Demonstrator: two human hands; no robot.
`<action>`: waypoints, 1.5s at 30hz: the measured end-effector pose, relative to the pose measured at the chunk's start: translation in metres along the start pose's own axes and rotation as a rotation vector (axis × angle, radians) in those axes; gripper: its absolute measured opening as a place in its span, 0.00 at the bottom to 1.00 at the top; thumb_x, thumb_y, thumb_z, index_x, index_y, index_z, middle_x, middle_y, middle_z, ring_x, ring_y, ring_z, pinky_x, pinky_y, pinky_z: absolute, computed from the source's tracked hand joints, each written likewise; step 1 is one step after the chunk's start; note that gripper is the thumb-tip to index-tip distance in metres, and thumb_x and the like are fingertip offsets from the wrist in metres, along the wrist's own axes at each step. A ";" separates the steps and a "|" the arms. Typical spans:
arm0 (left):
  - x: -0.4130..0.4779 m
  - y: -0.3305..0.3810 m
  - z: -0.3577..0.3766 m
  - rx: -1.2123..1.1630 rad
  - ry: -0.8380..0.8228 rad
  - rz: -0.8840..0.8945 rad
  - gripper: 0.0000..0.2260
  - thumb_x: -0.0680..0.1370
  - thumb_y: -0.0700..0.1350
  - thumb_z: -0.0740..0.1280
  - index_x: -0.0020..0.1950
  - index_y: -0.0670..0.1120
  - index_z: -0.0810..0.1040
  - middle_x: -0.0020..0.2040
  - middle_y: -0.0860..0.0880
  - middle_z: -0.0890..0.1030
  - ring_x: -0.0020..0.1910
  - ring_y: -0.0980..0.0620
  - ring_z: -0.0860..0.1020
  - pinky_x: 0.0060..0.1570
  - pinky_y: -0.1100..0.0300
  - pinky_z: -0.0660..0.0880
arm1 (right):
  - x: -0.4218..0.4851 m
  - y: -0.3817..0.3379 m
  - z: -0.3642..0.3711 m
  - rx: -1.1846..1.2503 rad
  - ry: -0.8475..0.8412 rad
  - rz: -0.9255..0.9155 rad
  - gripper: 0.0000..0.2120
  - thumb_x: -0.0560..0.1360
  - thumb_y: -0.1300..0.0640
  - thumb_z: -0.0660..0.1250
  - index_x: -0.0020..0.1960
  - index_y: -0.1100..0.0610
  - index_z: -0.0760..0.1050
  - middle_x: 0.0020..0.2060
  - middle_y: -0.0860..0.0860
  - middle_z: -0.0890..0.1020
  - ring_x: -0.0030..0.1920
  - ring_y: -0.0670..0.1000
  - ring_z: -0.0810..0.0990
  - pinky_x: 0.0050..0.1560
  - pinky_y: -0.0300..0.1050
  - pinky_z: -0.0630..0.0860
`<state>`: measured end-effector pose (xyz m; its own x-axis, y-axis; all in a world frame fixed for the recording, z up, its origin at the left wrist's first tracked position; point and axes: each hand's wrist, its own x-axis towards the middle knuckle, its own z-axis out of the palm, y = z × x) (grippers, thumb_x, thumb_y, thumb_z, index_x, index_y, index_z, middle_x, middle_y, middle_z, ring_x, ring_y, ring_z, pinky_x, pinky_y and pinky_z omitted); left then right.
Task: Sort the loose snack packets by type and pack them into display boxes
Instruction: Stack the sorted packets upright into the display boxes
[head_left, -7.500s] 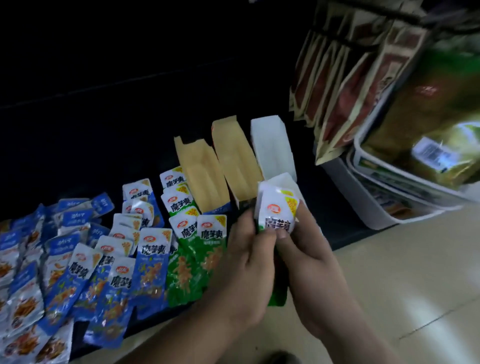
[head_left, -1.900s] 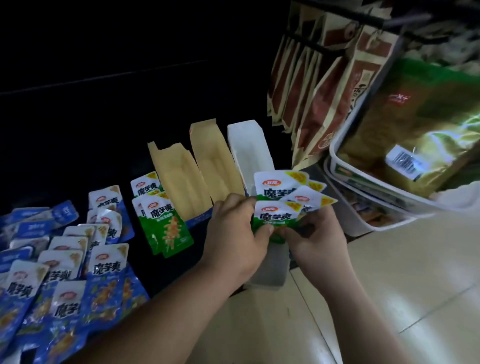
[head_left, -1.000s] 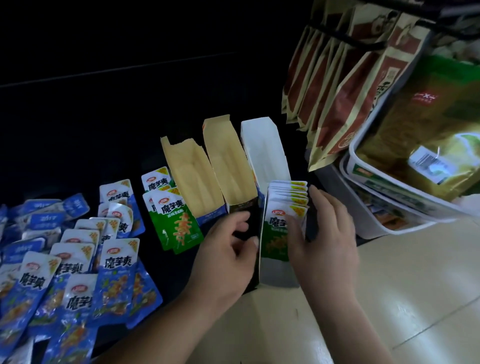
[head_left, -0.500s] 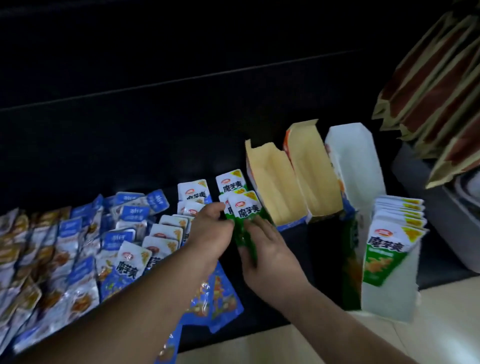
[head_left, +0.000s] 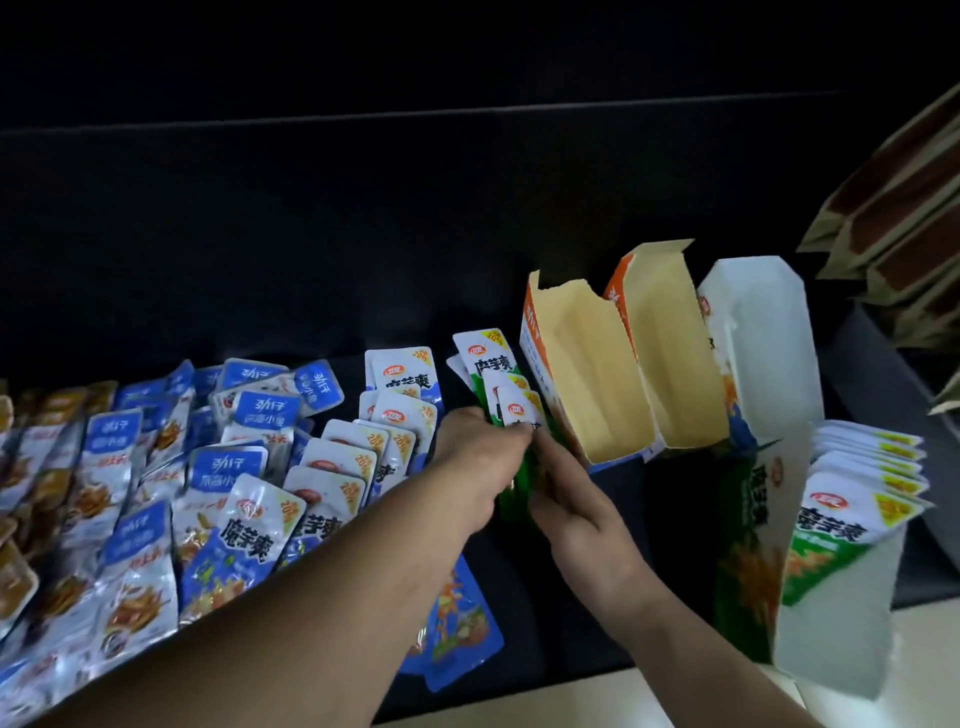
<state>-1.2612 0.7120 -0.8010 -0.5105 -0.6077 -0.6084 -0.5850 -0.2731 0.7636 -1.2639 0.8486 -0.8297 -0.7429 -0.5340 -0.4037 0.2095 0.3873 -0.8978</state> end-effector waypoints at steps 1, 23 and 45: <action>0.000 -0.004 0.001 0.032 -0.005 0.008 0.03 0.78 0.45 0.74 0.50 0.48 0.83 0.46 0.49 0.86 0.45 0.48 0.84 0.49 0.52 0.83 | -0.001 0.002 -0.003 -0.010 -0.026 -0.017 0.36 0.75 0.68 0.62 0.76 0.39 0.69 0.64 0.26 0.76 0.69 0.31 0.70 0.73 0.40 0.68; -0.175 0.042 0.025 0.158 -0.403 0.642 0.09 0.80 0.47 0.71 0.60 0.56 0.84 0.54 0.61 0.86 0.56 0.59 0.84 0.59 0.52 0.81 | -0.123 -0.086 -0.142 0.262 0.125 -0.376 0.25 0.74 0.71 0.74 0.68 0.57 0.77 0.59 0.53 0.86 0.61 0.54 0.84 0.61 0.53 0.81; -0.157 0.001 0.097 0.615 -0.419 0.792 0.13 0.81 0.46 0.69 0.65 0.57 0.77 0.49 0.63 0.81 0.48 0.64 0.79 0.52 0.62 0.78 | -0.116 0.035 -0.180 -0.061 0.530 -0.296 0.13 0.73 0.39 0.74 0.55 0.40 0.80 0.67 0.35 0.72 0.78 0.39 0.60 0.69 0.62 0.73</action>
<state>-1.2432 0.8794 -0.7256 -0.9881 -0.1122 -0.1050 -0.1508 0.5755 0.8038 -1.2845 1.0592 -0.7824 -0.9826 -0.1848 0.0176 -0.0790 0.3305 -0.9405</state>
